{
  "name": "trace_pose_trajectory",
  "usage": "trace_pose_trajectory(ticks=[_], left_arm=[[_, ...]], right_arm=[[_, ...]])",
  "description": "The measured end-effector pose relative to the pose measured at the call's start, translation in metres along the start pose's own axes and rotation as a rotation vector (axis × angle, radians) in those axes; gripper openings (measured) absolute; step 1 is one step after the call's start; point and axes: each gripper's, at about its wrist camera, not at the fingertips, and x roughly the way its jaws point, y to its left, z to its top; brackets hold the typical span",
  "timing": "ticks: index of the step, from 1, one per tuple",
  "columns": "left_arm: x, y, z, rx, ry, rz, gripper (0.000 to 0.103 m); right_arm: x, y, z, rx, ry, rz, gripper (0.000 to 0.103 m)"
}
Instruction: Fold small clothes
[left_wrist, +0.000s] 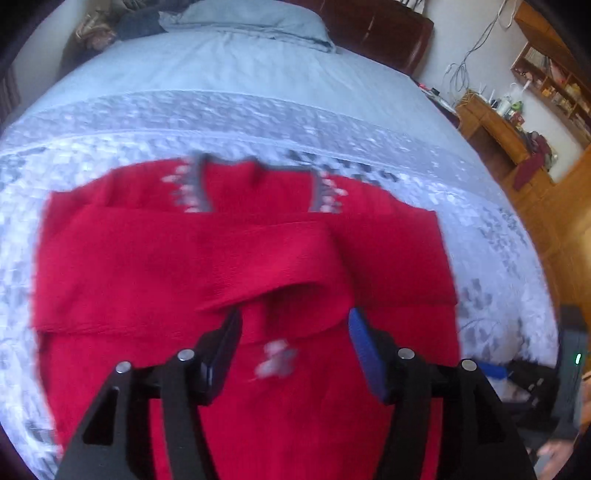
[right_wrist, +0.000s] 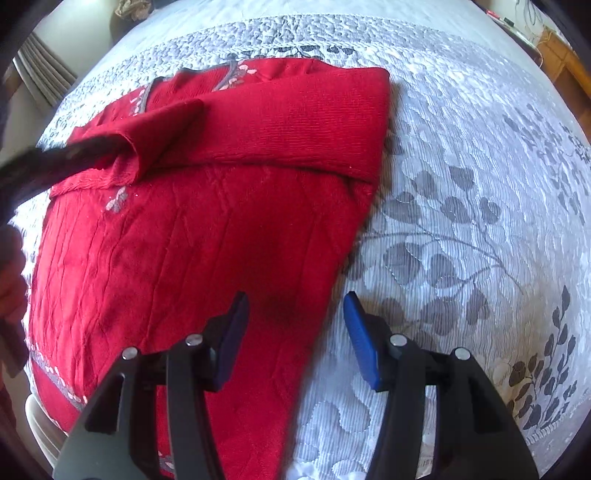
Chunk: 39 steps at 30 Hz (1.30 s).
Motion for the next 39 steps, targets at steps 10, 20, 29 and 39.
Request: trace_pose_trajectory(ticks=[10, 20, 29, 39], left_arm=[[0.005, 0.142, -0.016, -0.155, 0.142, 0.198, 0.061], [0.012, 0.144, -0.026, -0.111, 0.131, 0.183, 0.065], [0.009, 0.150, -0.006, -0.172, 0.171, 0.192, 0.060], [0.016, 0.157, -0.007, -0.194, 0.181, 0.131, 0.064]], right_arm=[[0.036, 0.034, 0.014, -0.059, 0.090, -0.019, 0.055], [0.010, 0.096, 0.068, -0.106, 0.061, 0.044, 0.052], [0.031, 0.181, 0.152, -0.161, 0.058, 0.133, 0.051], [0.089, 0.195, 0.163, -0.152, 0.183, 0.073, 0.058]])
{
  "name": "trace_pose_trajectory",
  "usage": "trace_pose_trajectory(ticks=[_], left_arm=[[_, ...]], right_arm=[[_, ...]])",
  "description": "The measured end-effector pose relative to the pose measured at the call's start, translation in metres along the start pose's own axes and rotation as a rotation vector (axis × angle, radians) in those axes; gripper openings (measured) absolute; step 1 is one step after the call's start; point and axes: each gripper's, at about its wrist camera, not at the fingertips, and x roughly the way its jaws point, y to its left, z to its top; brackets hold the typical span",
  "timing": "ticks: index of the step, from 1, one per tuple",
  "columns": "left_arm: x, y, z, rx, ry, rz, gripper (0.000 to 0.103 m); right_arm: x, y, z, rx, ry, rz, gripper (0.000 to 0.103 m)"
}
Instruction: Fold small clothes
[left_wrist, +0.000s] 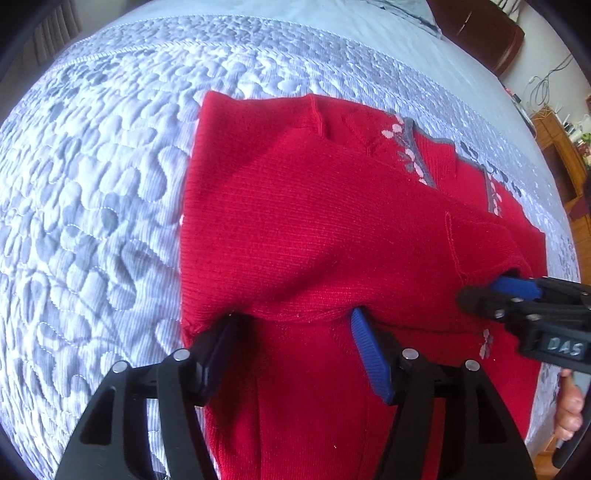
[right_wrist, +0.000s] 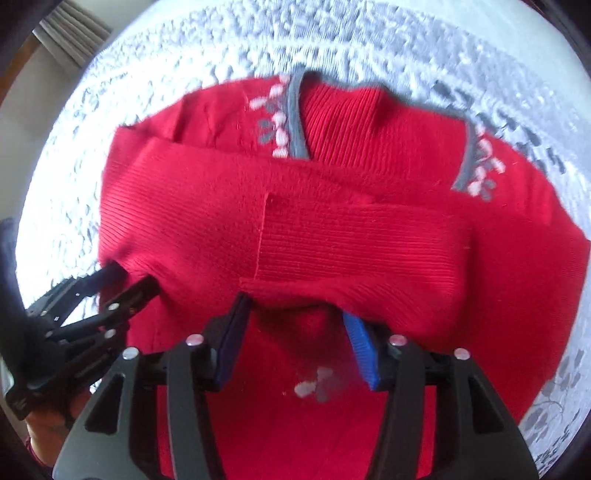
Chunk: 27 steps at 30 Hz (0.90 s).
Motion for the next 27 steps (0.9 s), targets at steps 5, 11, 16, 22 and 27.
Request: trace_pose_trajectory(ticks=[5, 11, 16, 22, 27], left_arm=[[-0.002, 0.004, -0.002, -0.019, 0.002, -0.019, 0.066], [-0.001, 0.000, -0.003, -0.011, -0.009, -0.002, 0.067], [0.002, -0.003, -0.003, -0.016, -0.014, 0.003, 0.068], [0.006, -0.010, -0.005, -0.005, -0.022, 0.018, 0.075], [0.010, -0.018, -0.004, 0.014, -0.028, 0.057, 0.079]], right_arm=[[-0.003, 0.001, 0.000, -0.017, -0.037, -0.009, 0.039], [-0.047, -0.072, -0.010, 0.238, -0.174, 0.124, 0.024], [-0.073, -0.152, -0.058, 0.394, -0.226, 0.033, 0.041], [-0.077, -0.202, -0.088, 0.470, -0.204, 0.069, 0.044], [-0.081, -0.168, -0.058, 0.335, -0.195, 0.032, 0.048]])
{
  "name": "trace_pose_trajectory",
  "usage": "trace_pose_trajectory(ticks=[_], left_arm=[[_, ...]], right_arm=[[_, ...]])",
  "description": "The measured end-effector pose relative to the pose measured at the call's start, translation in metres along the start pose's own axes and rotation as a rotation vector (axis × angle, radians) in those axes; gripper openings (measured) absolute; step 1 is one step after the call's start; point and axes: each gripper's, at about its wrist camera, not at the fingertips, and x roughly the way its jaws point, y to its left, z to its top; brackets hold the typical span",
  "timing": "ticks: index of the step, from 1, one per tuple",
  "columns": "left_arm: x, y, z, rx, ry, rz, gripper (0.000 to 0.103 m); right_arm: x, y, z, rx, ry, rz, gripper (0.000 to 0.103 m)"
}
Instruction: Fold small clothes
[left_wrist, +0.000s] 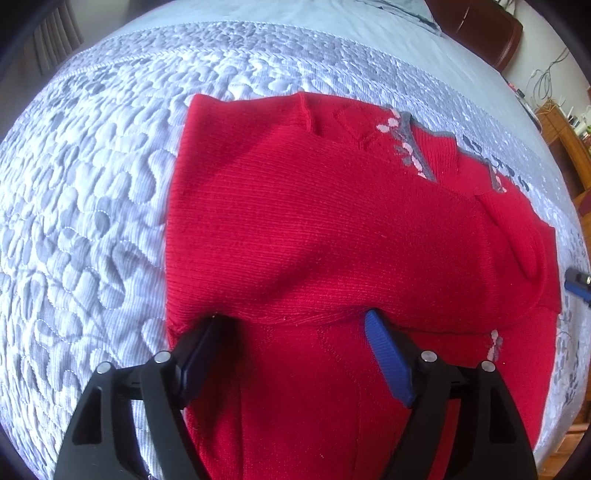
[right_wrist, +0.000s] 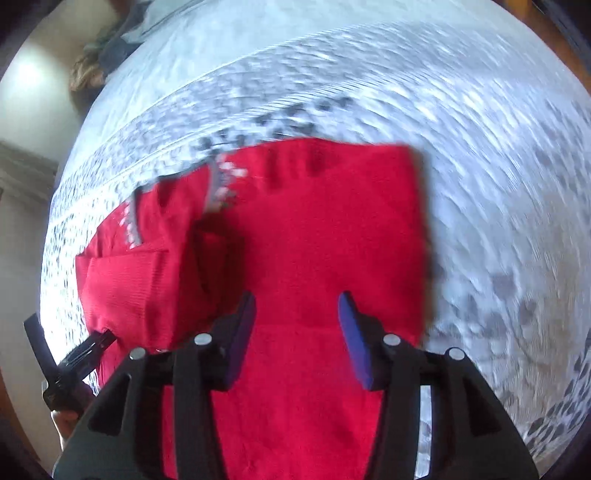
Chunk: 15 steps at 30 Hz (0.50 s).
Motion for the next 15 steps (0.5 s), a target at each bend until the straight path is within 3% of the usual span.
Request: trace_pose_trajectory(ticks=[4, 7, 12, 13, 15], left_arm=[[0.002, 0.000, 0.003, 0.001, 0.000, -0.014, 0.080], [0.001, 0.007, 0.004, -0.008, 0.002, -0.045, 0.082], [0.000, 0.013, 0.003, -0.011, 0.003, -0.081, 0.088], [0.000, 0.012, 0.002, -0.006, 0.002, -0.079, 0.089], [0.001, 0.008, 0.002, 0.000, -0.002, -0.069, 0.091]], right_arm=[[0.009, 0.055, 0.019, -0.135, 0.021, 0.003, 0.055], [0.029, 0.075, 0.046, -0.128, 0.061, -0.008, 0.063], [0.061, 0.073, 0.073, -0.105, 0.130, -0.112, 0.063], [0.068, 0.072, 0.075, -0.110, 0.153, -0.096, 0.063], [0.077, 0.072, 0.075, -0.112, 0.189, -0.034, 0.053]])
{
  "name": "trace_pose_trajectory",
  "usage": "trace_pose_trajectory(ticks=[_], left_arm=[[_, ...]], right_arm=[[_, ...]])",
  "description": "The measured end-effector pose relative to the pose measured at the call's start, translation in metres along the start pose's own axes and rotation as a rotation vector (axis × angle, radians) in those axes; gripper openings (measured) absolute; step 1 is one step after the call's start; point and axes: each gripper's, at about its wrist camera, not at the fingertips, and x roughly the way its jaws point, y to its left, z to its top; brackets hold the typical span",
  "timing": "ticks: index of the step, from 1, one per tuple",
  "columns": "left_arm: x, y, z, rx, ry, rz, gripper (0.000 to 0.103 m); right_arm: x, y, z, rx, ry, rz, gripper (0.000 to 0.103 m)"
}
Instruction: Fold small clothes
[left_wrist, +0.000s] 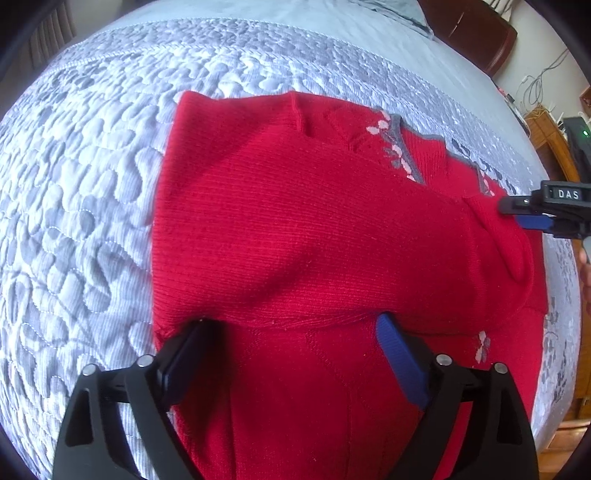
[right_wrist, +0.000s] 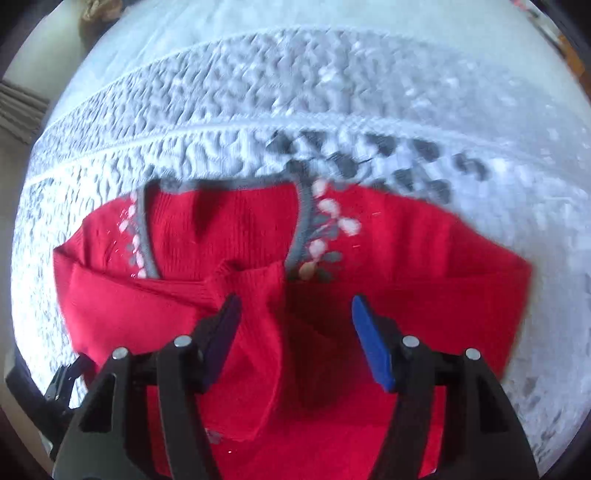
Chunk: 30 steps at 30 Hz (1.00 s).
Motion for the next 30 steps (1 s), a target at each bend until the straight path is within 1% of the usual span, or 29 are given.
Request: trace_pose_trajectory(ticks=[1, 2, 3, 4, 5, 8, 10, 12, 14, 16, 18, 19, 20, 22, 24, 25, 27, 28, 30], left_arm=[[0.001, -0.002, 0.000, 0.001, -0.002, 0.006, 0.092], [0.002, -0.003, 0.000, 0.003, -0.005, 0.012, 0.092], [0.002, -0.004, -0.001, 0.004, -0.008, 0.014, 0.093], [0.002, -0.005, -0.001, 0.005, -0.011, 0.017, 0.093], [0.003, -0.005, -0.001, 0.004, -0.012, 0.018, 0.093], [0.003, -0.005, 0.000, 0.003, -0.013, 0.016, 0.093], [0.004, -0.005, 0.000, -0.003, -0.014, 0.018, 0.093], [0.004, -0.005, 0.000, -0.012, -0.018, 0.024, 0.093], [0.005, -0.006, 0.000, -0.016, -0.022, 0.032, 0.093], [0.004, -0.007, 0.000, -0.019, -0.025, 0.036, 0.093], [0.005, -0.008, 0.000, -0.022, -0.026, 0.042, 0.093], [0.006, -0.009, 0.000, -0.023, -0.026, 0.048, 0.093], [0.007, -0.010, 0.001, -0.024, -0.025, 0.055, 0.094], [0.009, -0.013, 0.002, -0.026, -0.025, 0.067, 0.094], [0.010, -0.015, 0.003, -0.025, -0.026, 0.075, 0.095], [0.011, -0.016, 0.003, -0.023, -0.027, 0.077, 0.095], [0.012, -0.017, 0.004, -0.020, -0.029, 0.080, 0.095], [0.012, -0.017, 0.005, -0.019, -0.029, 0.080, 0.095], [0.013, -0.017, 0.005, -0.017, -0.030, 0.077, 0.095]], right_arm=[[0.004, 0.000, 0.001, 0.004, 0.014, 0.029, 0.041], [0.007, 0.000, 0.002, 0.009, 0.023, 0.064, 0.020], [0.007, -0.001, 0.001, 0.011, 0.019, 0.072, 0.008], [0.004, -0.002, -0.001, 0.011, 0.000, 0.078, 0.005], [-0.001, -0.003, -0.003, 0.005, -0.019, 0.086, 0.004], [-0.033, -0.019, -0.022, -0.001, -0.122, 0.107, 0.003], [-0.059, -0.044, -0.047, 0.041, -0.187, 0.122, 0.004], [-0.071, -0.070, -0.072, 0.100, -0.217, 0.122, 0.004], [-0.070, -0.094, -0.098, 0.142, -0.206, 0.078, 0.017], [-0.064, -0.120, -0.127, 0.155, -0.176, 0.032, 0.026], [-0.061, -0.139, -0.145, 0.171, -0.158, 0.027, 0.028], [-0.060, -0.150, -0.150, 0.190, -0.160, 0.037, 0.032], [-0.058, -0.155, -0.152, 0.208, -0.161, 0.050, 0.038], [-0.054, -0.163, -0.146, 0.223, -0.149, 0.124, 0.045], [-0.050, -0.160, -0.136, 0.208, -0.151, 0.170, 0.047], [-0.048, -0.156, -0.129, 0.192, -0.156, 0.171, 0.049], [-0.042, -0.147, -0.113, 0.163, -0.153, 0.111, 0.057], [-0.035, -0.145, -0.105, 0.156, -0.135, 0.056, 0.062], [-0.027, -0.144, -0.094, 0.149, -0.107, -0.013, 0.063]])
